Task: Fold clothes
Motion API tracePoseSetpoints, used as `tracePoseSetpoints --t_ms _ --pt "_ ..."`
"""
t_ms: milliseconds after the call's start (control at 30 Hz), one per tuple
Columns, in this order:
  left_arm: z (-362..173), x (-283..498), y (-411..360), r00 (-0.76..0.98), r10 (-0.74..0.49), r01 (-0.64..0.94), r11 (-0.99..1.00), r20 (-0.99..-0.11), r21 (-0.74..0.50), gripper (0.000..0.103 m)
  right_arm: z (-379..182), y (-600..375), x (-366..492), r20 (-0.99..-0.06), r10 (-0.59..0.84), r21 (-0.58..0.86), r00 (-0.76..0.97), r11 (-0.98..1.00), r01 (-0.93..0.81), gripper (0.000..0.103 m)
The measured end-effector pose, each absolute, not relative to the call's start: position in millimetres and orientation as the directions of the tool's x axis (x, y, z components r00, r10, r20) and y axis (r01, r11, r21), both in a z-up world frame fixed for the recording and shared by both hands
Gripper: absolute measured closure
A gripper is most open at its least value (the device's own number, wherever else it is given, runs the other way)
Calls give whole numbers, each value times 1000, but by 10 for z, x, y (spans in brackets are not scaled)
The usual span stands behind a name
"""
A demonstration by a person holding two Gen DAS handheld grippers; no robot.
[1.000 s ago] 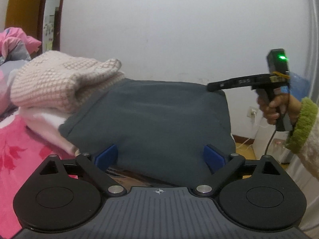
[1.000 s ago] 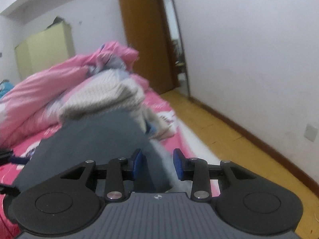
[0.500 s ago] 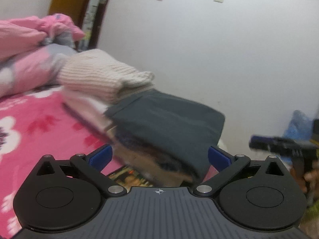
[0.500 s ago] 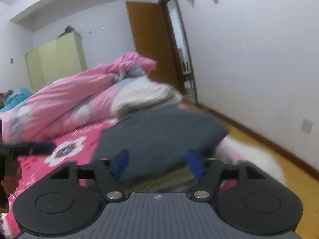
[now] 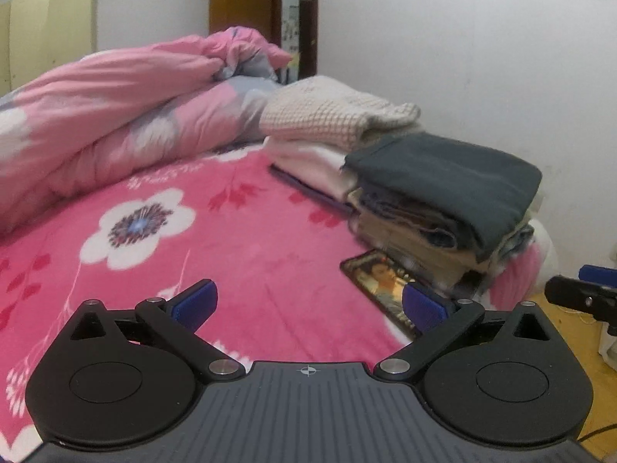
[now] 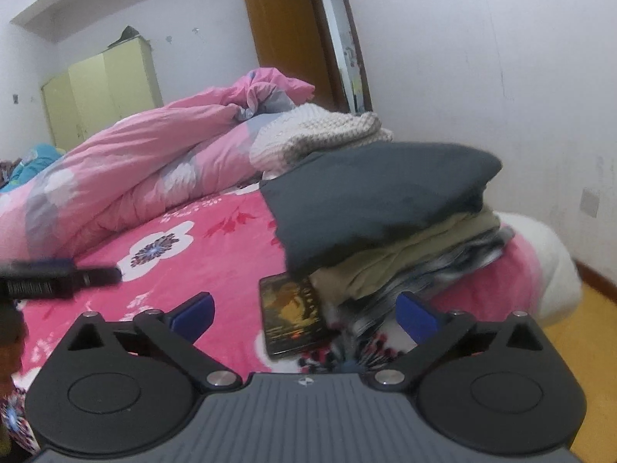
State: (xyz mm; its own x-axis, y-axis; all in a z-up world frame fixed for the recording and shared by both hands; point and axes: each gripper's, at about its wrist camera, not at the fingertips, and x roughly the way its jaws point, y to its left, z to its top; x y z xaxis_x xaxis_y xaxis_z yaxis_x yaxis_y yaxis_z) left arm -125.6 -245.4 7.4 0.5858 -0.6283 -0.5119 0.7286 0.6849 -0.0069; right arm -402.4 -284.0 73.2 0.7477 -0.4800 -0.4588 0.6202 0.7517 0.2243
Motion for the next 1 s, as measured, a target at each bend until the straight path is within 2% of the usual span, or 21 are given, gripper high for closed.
tracePoseSetpoints --t_ms 367,567,1000 --pt "138 -1487 -2643 541 -713 797 604 -446 2 0 807 -2549 -3948 -445 -627 50 639 696 717 0" --pt "171 -1572 -2918 501 -731 819 574 -464 -20 0 908 -2531 -3953 -432 -745 -71 509 590 804 0" --pt "137 -1625 -3192 471 -709 819 572 -526 -38 0 867 -2582 -4023 -474 -816 -168 331 453 876 0"
